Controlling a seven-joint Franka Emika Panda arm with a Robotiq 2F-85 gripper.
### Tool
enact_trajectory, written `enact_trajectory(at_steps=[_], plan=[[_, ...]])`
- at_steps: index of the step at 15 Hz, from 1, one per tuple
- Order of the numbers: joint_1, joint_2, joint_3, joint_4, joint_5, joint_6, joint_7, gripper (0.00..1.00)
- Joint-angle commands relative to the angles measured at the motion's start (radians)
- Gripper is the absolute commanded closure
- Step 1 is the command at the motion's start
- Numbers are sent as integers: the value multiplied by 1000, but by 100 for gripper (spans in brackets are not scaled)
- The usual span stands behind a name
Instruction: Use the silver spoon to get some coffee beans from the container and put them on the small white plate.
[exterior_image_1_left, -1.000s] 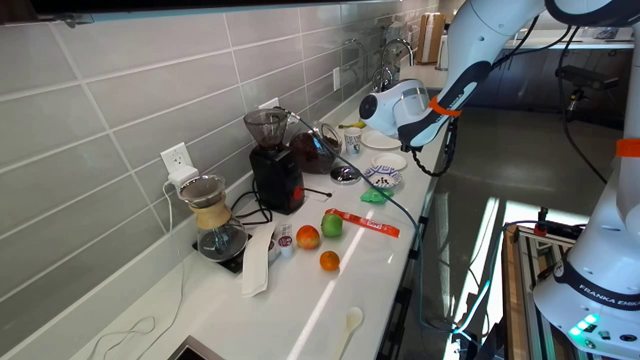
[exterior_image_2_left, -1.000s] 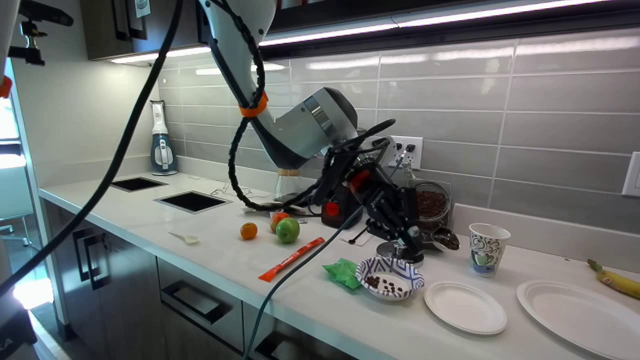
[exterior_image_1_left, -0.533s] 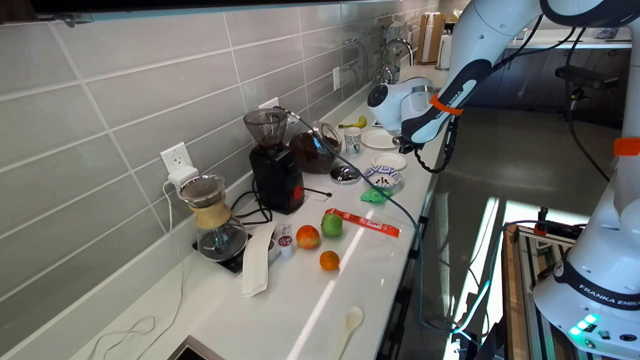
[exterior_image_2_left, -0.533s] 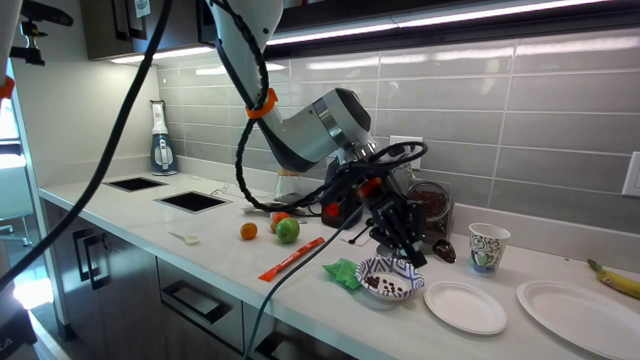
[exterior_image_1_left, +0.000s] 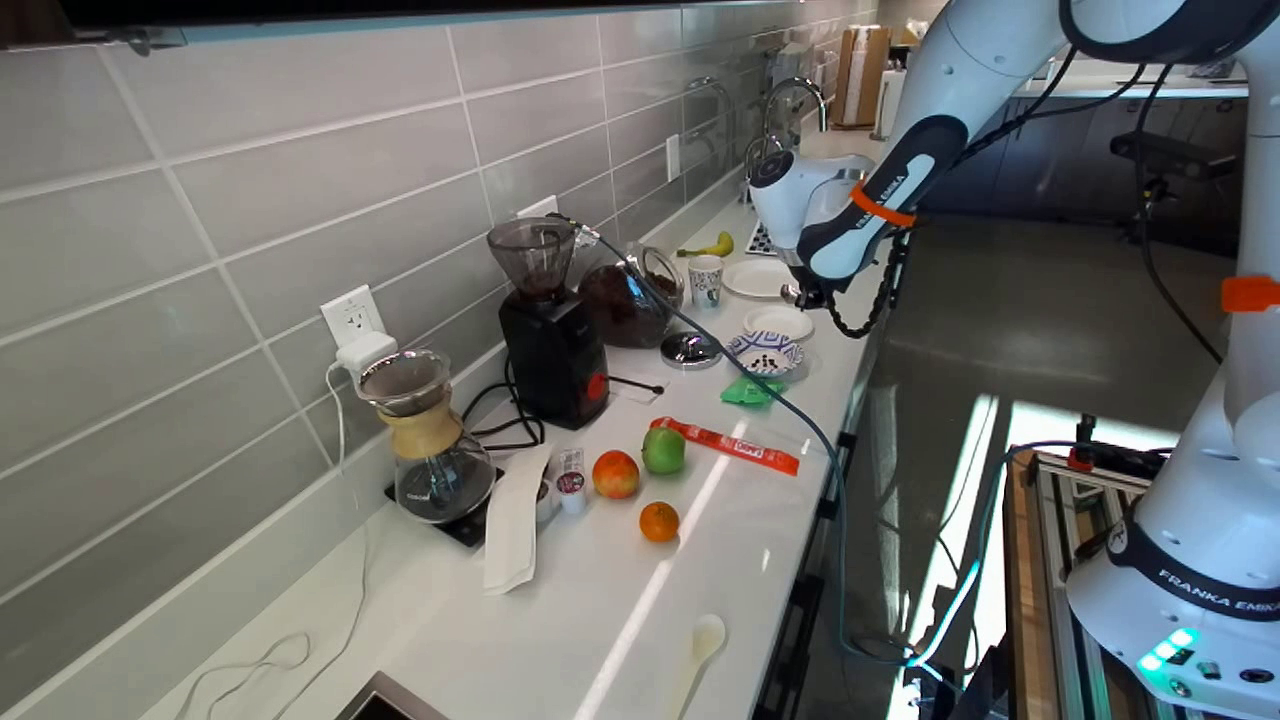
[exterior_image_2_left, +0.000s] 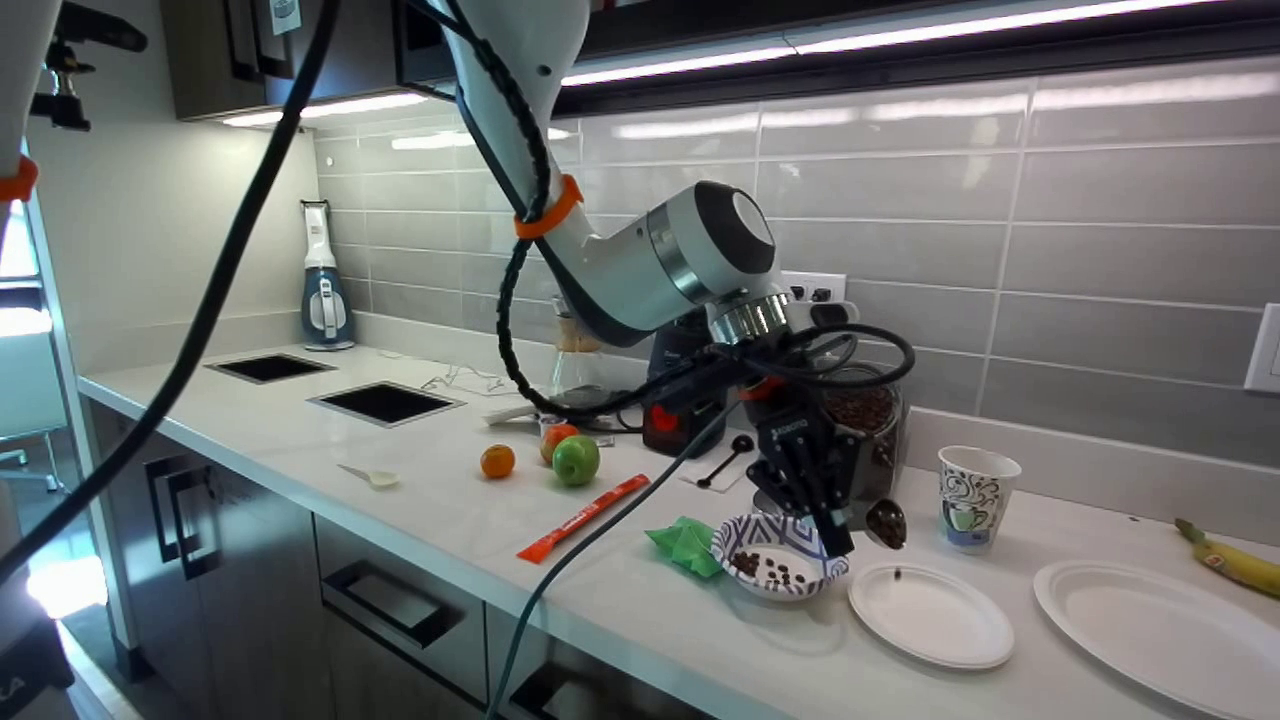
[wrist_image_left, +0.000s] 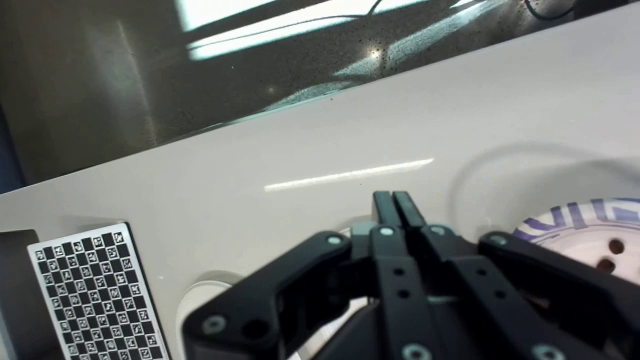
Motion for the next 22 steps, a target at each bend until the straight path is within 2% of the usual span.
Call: enact_trajectory(at_steps=[1, 6, 13, 22], plan=[[-11, 31, -13, 32, 120, 41, -115, 99], [-6, 54, -31, 62, 221, 40, -203, 99], [-34, 76, -44, 82, 360, 67, -335, 99], [-112, 96, -4, 118, 611, 74, -552, 99]])
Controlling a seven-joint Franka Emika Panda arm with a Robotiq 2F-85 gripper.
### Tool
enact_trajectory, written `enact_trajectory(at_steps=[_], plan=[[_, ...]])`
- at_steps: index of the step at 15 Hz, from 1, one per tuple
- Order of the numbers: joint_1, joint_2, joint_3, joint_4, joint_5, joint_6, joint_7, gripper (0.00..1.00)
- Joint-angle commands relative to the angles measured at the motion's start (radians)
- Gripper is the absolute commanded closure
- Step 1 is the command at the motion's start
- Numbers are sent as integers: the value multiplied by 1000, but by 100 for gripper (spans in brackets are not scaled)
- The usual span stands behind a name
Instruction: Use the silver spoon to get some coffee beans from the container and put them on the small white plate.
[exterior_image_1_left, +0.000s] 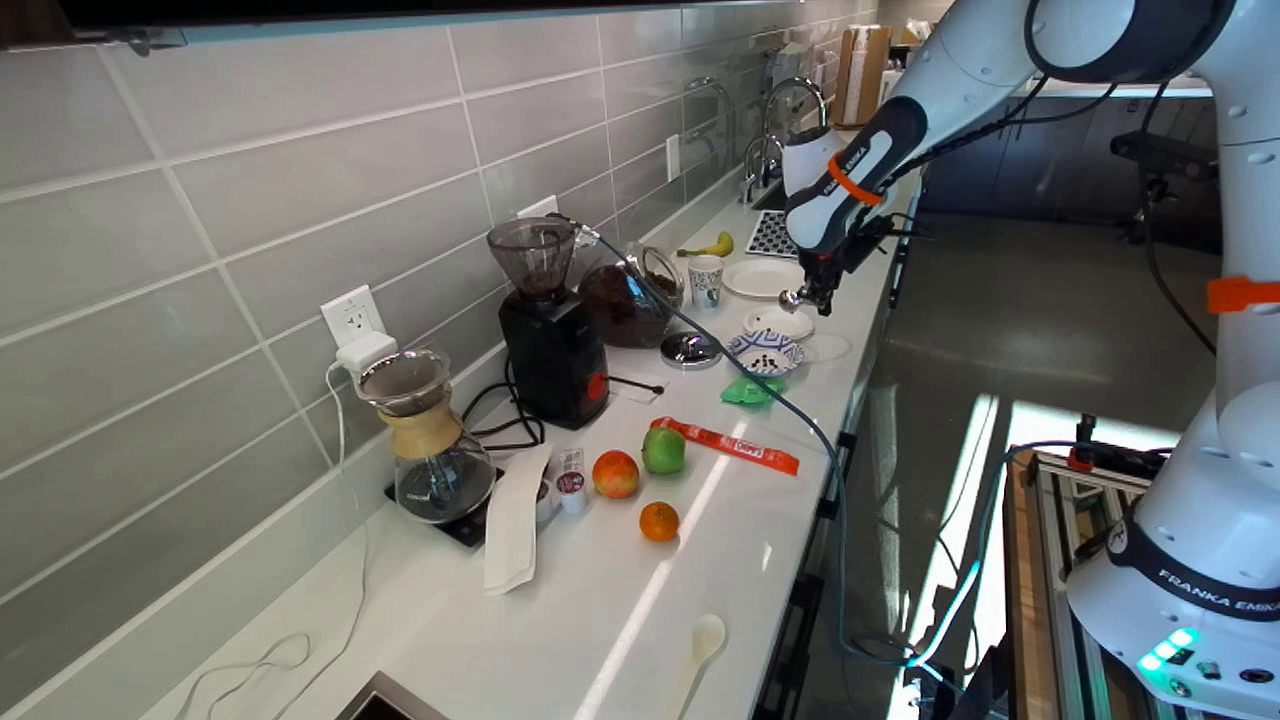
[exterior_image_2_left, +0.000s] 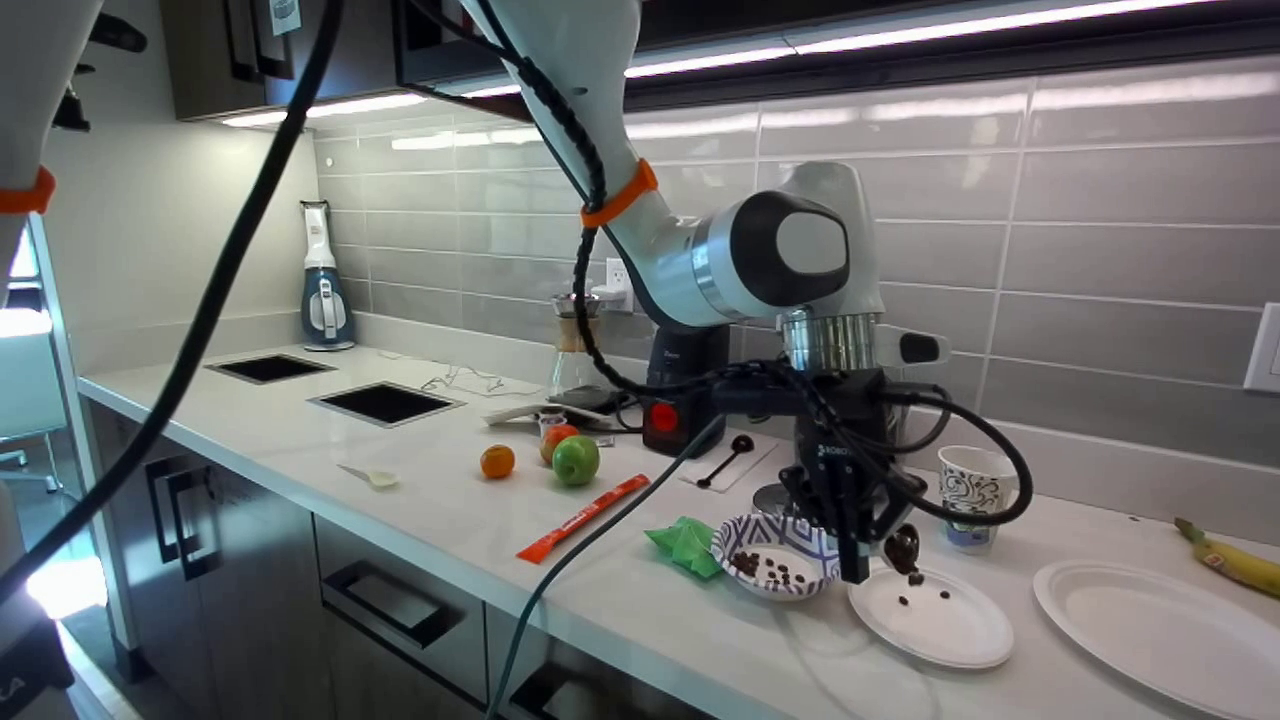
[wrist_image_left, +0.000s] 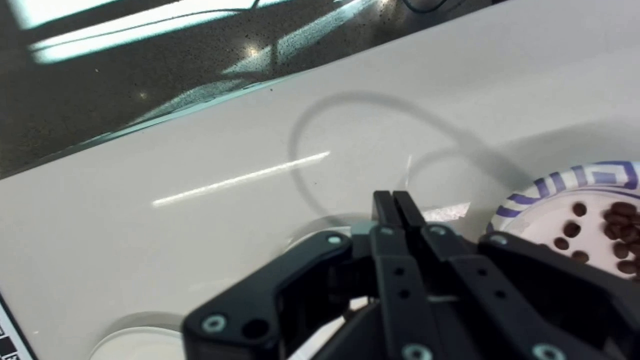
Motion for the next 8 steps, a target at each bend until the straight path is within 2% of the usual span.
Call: enact_trajectory(at_steps=[1, 8], plan=[[-36, 20, 30, 26, 104, 20, -97, 99], [-79, 31, 69, 54, 248, 5, -201, 99]])
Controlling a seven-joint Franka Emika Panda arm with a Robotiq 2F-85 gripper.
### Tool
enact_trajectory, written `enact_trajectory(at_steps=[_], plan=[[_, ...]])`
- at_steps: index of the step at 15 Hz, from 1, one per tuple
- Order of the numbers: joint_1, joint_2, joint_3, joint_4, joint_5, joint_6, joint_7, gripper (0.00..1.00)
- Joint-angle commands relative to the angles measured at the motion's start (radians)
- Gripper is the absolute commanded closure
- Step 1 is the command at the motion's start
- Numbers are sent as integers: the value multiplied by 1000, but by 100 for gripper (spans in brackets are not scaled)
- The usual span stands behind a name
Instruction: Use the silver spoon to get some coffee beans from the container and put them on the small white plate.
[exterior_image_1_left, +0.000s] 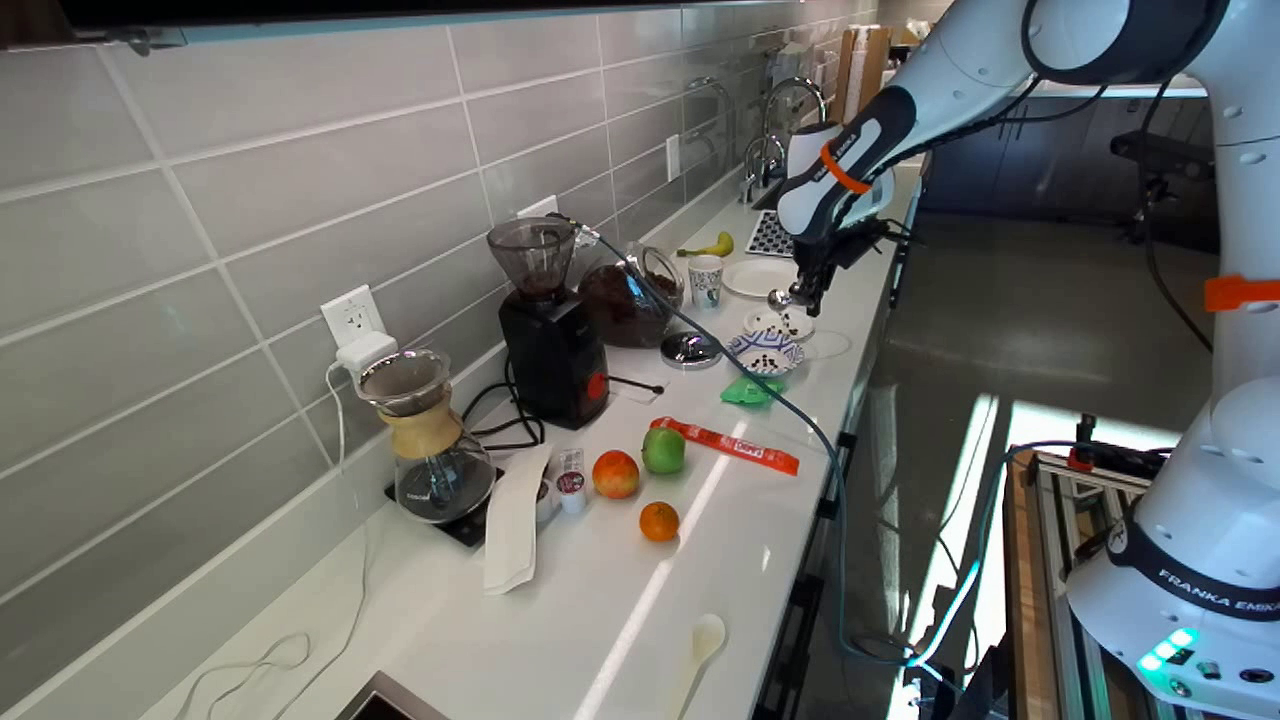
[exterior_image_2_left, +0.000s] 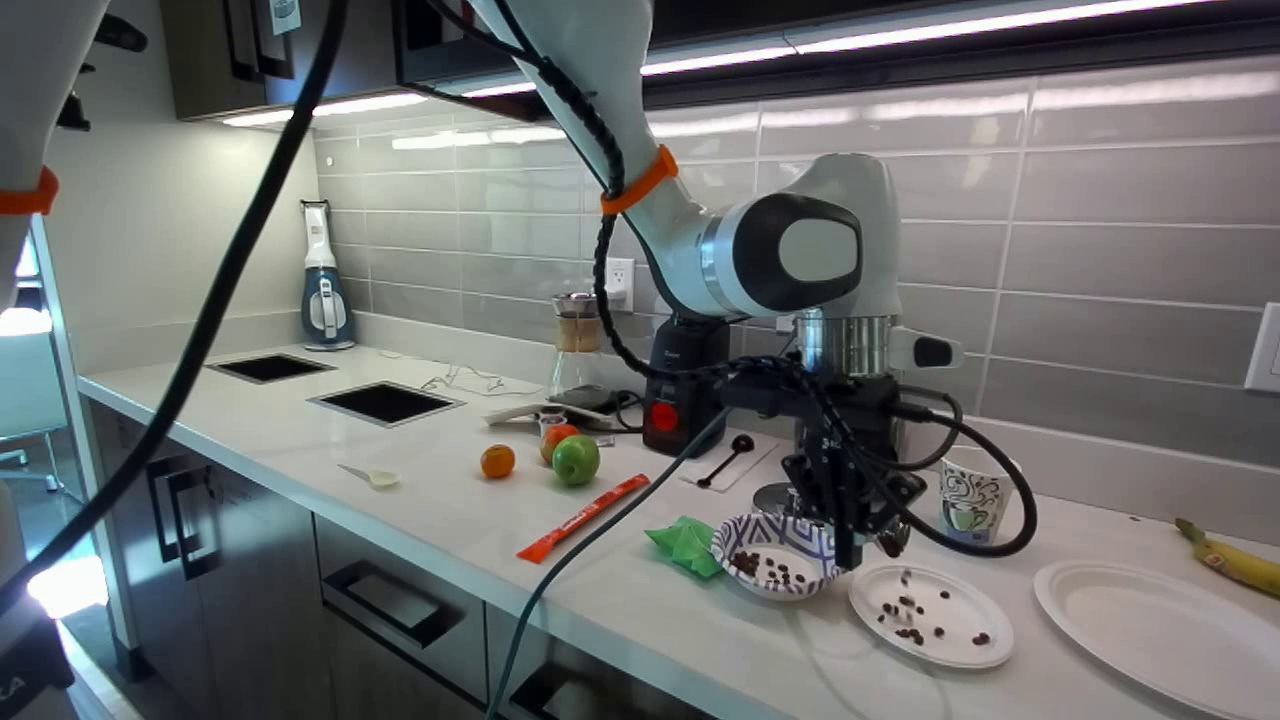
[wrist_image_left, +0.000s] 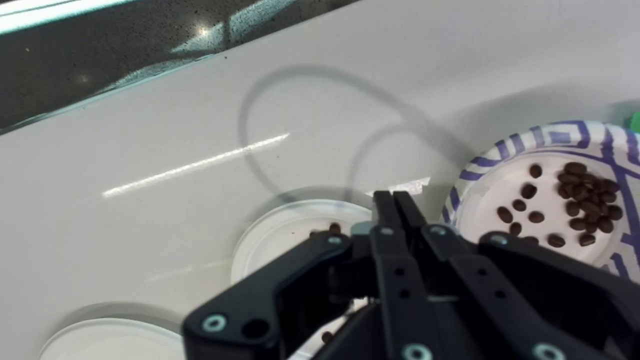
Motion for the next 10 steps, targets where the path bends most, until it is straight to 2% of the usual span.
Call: enact_trajectory(at_steps=[1, 10], plan=[[-43, 17, 30, 23, 96, 4, -79, 99], [-123, 21, 88, 39, 301, -6, -220, 99]])
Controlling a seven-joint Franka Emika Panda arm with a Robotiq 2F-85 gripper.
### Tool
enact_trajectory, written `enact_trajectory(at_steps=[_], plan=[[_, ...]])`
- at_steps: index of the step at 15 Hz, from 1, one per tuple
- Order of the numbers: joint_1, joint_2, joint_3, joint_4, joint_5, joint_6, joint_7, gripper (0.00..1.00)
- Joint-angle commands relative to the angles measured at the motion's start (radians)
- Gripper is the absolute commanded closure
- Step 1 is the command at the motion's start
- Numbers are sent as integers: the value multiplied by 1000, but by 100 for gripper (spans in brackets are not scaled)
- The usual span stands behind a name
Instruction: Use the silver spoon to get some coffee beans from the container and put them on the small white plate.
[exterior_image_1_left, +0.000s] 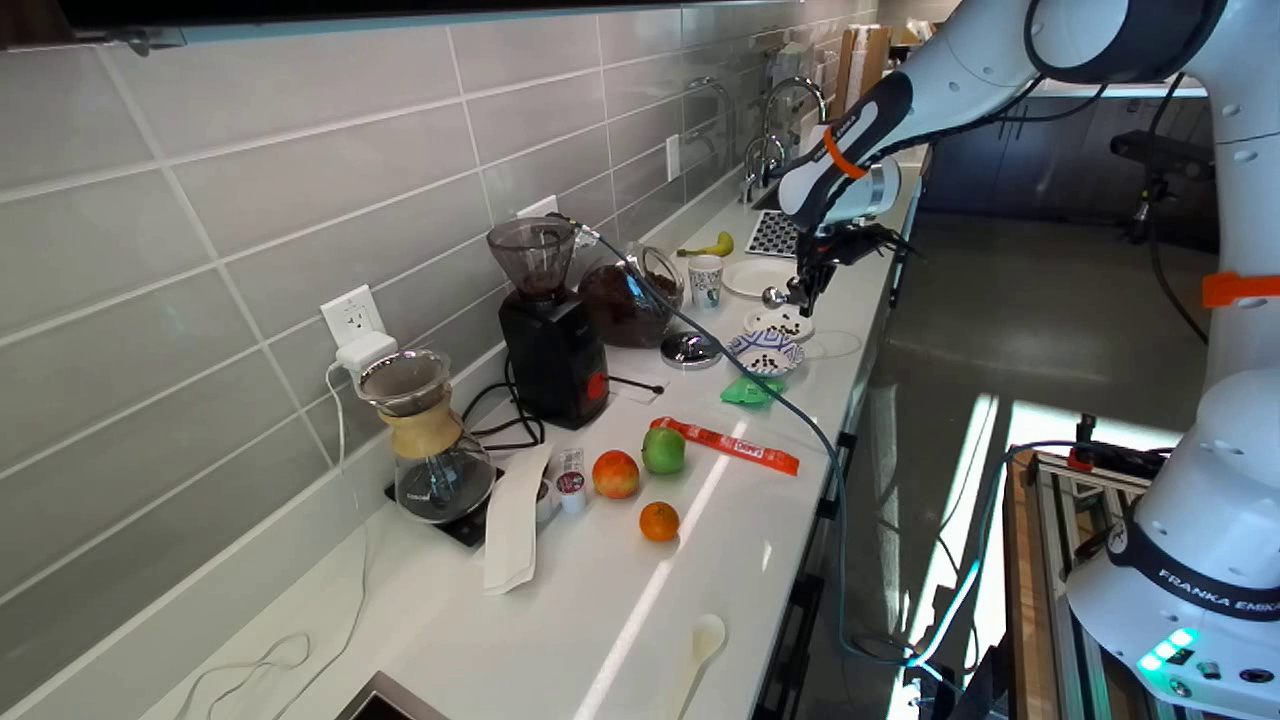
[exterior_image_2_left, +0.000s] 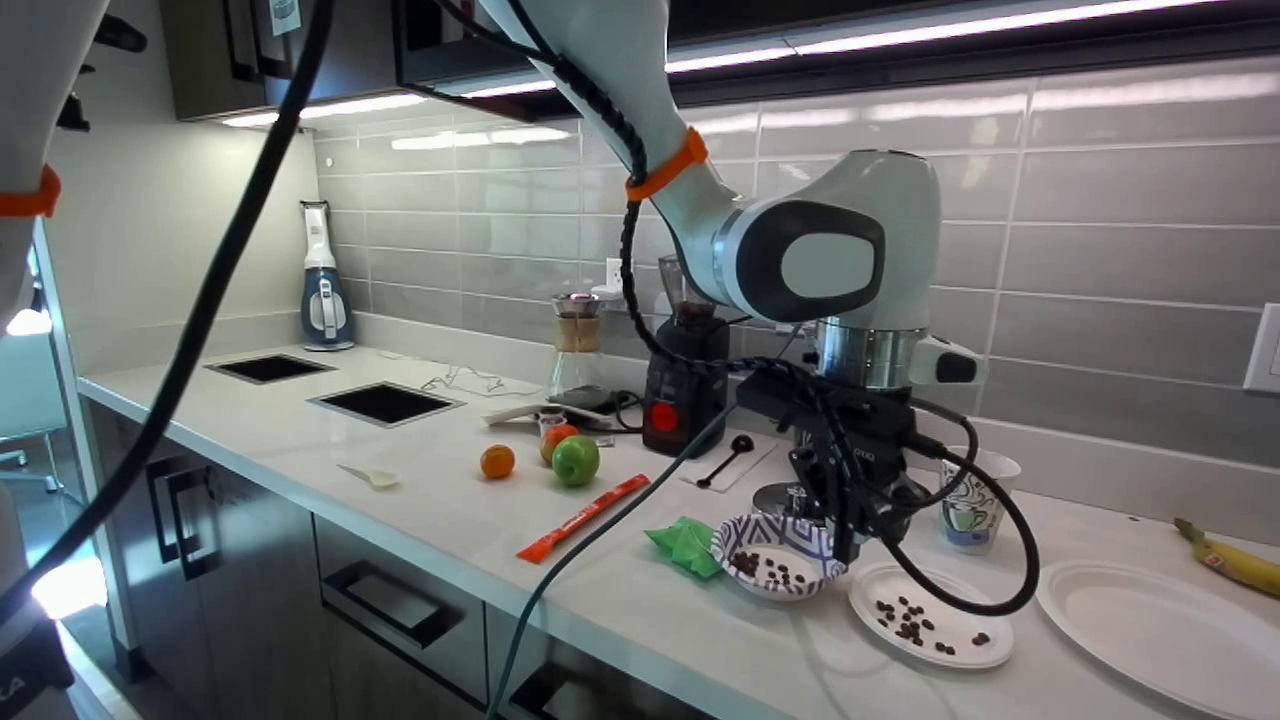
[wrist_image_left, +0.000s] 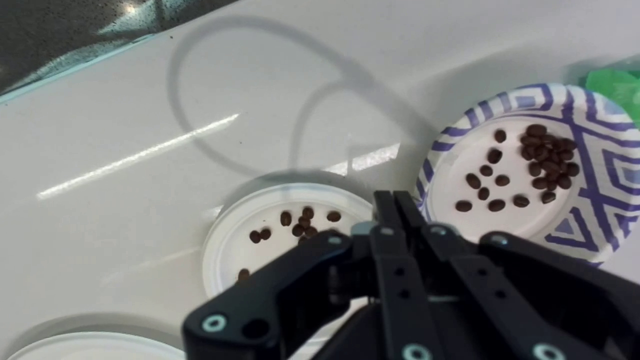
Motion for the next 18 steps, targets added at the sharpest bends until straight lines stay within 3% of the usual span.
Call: enact_trajectory(at_steps=[1, 12, 18], plan=[[-50, 12, 37, 21, 108, -9, -84, 99], [-130, 23, 78, 45, 259, -57, -157, 99], [-42, -54, 41, -53, 131, 92, -121, 99]])
